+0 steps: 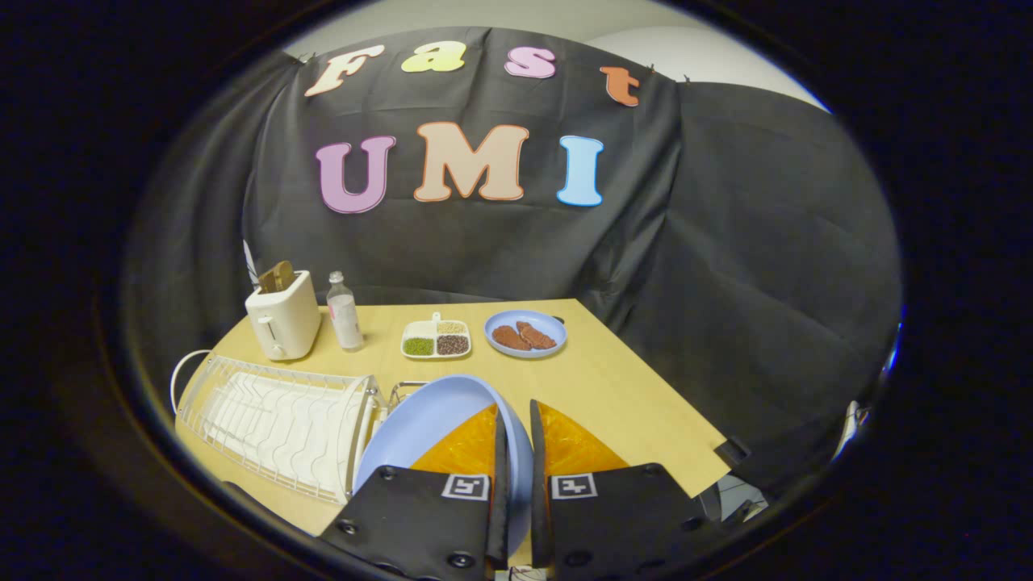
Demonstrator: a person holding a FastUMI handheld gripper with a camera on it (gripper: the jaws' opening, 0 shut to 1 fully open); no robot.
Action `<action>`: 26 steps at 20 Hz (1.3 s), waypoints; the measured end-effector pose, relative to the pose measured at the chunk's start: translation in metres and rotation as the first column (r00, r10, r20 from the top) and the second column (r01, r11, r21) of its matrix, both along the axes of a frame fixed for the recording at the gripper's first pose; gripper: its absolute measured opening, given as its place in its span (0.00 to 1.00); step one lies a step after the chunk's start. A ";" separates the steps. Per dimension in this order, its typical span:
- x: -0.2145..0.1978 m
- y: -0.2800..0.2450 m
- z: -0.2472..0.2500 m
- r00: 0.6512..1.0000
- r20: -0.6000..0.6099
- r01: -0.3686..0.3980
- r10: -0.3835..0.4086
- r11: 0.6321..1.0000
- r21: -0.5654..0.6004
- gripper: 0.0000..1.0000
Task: Take the plate from the dish rack, then take the spoon from the basket and place it into the plate.
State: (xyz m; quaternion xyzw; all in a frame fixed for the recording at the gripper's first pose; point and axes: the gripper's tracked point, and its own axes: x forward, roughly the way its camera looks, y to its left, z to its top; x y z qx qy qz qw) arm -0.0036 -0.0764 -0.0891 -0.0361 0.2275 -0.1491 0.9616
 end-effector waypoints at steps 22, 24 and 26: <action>-0.025 -0.042 -0.115 0.998 -0.058 0.020 -0.004 0.961 0.277 0.14; -0.026 -0.045 -0.125 0.998 -0.066 0.024 -0.004 0.952 0.306 0.14; -0.025 -0.049 -0.133 0.998 -0.069 0.030 -0.007 0.944 0.327 0.14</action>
